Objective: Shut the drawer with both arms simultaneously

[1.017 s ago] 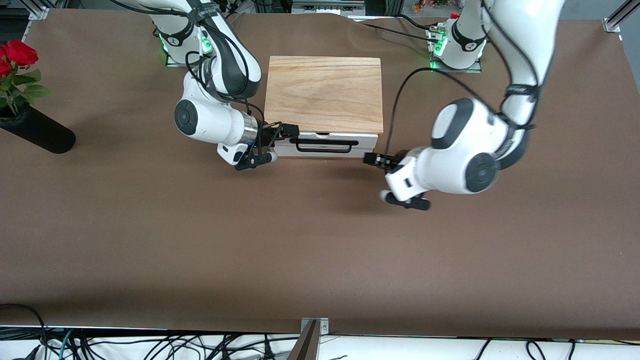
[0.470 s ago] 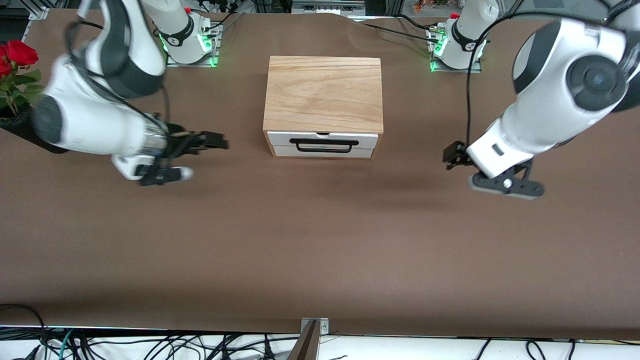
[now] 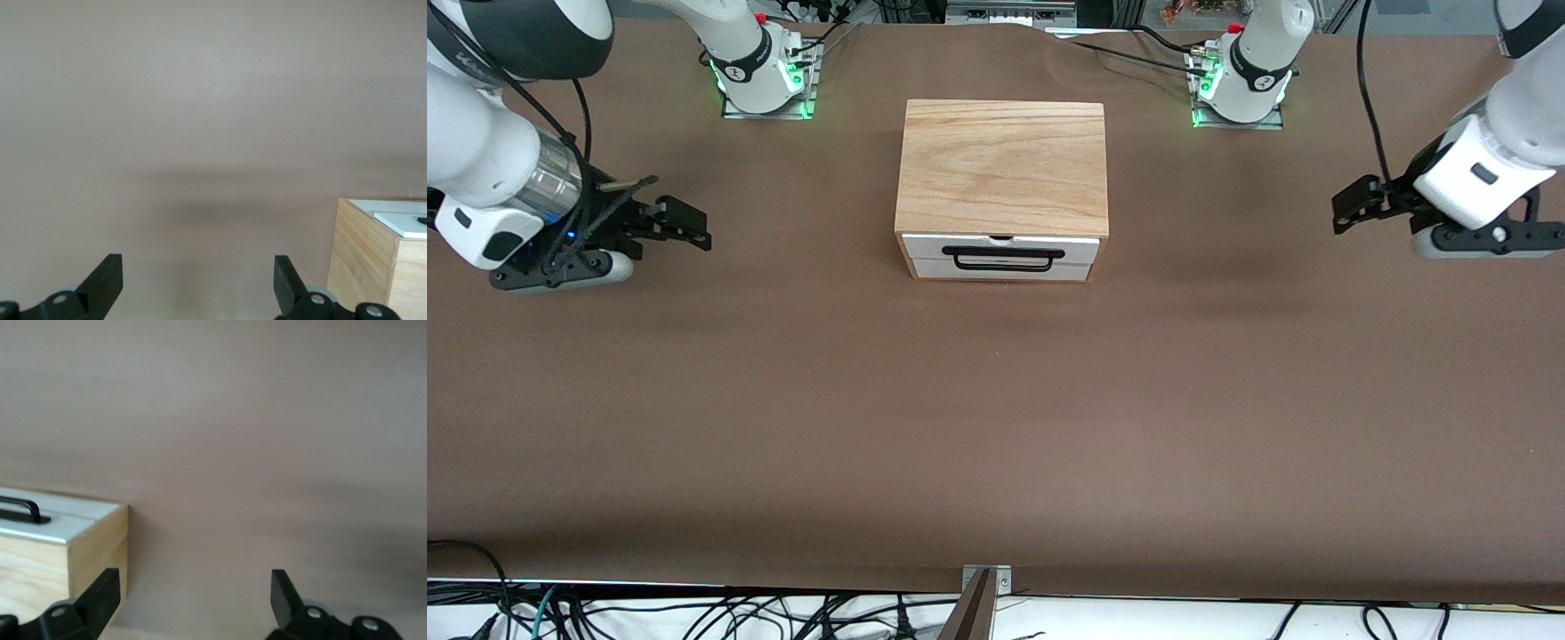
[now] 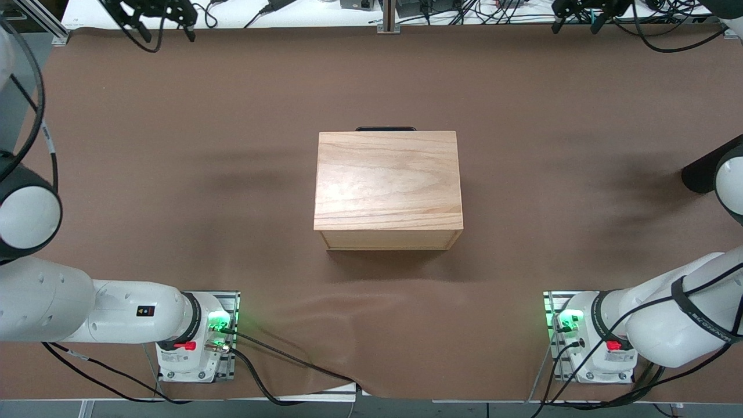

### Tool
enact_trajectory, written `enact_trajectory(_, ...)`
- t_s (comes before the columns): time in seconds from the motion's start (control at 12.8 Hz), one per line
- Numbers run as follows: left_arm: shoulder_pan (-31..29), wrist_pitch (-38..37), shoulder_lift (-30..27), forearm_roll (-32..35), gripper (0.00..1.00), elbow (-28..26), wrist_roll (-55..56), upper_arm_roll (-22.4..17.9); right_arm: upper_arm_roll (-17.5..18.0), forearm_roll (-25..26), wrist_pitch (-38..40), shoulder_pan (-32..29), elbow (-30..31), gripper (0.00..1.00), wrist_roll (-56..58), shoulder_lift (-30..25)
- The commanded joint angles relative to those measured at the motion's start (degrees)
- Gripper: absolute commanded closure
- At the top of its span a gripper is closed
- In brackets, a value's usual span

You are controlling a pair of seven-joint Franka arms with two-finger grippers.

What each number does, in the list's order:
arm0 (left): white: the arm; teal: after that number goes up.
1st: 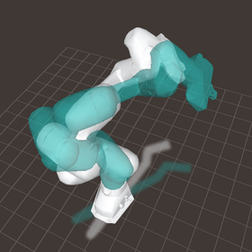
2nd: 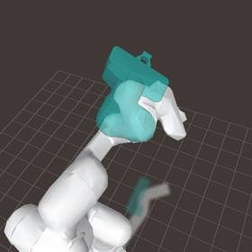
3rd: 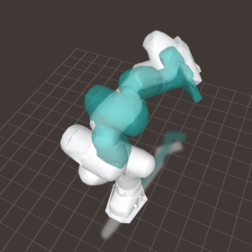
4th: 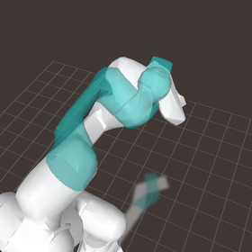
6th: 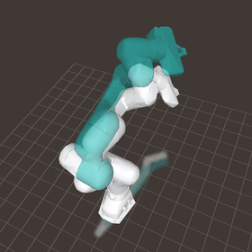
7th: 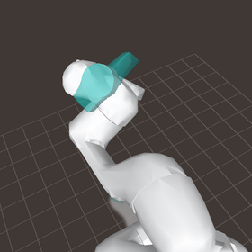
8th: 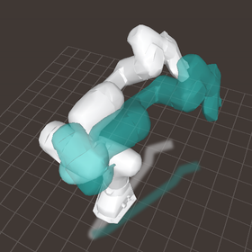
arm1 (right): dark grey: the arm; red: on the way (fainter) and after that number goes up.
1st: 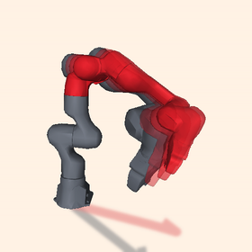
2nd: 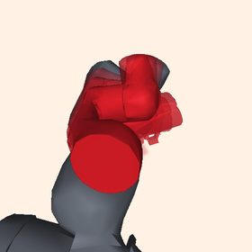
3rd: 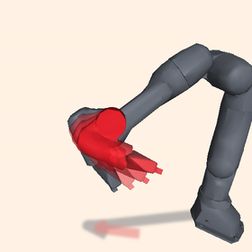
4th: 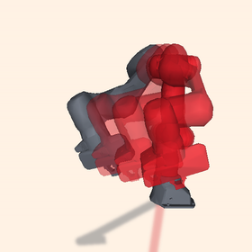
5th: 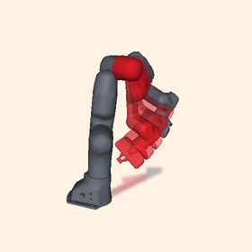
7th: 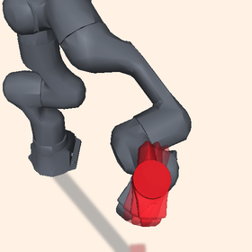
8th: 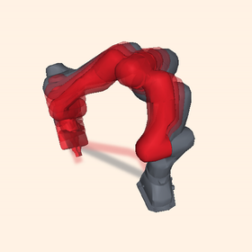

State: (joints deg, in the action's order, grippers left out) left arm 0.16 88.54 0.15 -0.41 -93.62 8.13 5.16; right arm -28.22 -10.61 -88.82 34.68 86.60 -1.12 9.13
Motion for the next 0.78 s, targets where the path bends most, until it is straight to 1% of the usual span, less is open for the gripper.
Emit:
enact_trajectory(0.0,-0.1,0.9,-1.0,-0.7,0.00,-1.2,-0.2,0.6,-2.3,2.6,1.8,0.5,-0.7,0.00,0.1,-1.1)
enact_trajectory(0.16,0.0,0.9,-1.0,-0.7,0.00,-1.3,-0.2,0.6,-2.4,4.0,1.3,0.4,0.7,0.00,0.1,-2.2)
enact_trajectory(0.23,-0.1,0.9,-1.0,-0.7,0.00,-1.2,-0.3,0.6,-1.5,4.6,-0.1,-0.2,1.4,0.00,-0.3,-2.6)
enact_trajectory(0.31,-0.1,0.8,-1.0,-0.7,0.00,-1.3,-0.3,0.5,2.7,5.8,-0.7,-4.8,0.9,0.00,-0.3,-2.8)
enact_trajectory(0.47,-0.1,0.7,-1.0,-0.7,0.00,-1.2,-0.3,0.5,24.6,11.9,-0.4,-24.2,-0.5,0.00,-0.5,-3.3)
enact_trajectory(0.55,0.0,0.7,-1.0,-0.7,0.00,-1.2,-0.3,0.5,30.1,12.6,-0.1,-30.0,-0.4,0.00,-1.2,-3.4)
enact_trajectory(0.63,0.0,0.7,-1.0,-0.7,0.00,-1.2,-0.3,0.6,31.1,12.6,0.0,-31.1,-0.4,0.00,-2.0,-3.9)
enact_trajectory(0.7,0.0,0.7,-1.0,-0.7,0.00,-1.2,-0.2,0.6,31.1,12.6,0.0,-31.2,-0.4,0.00,-2.0,-4.0)
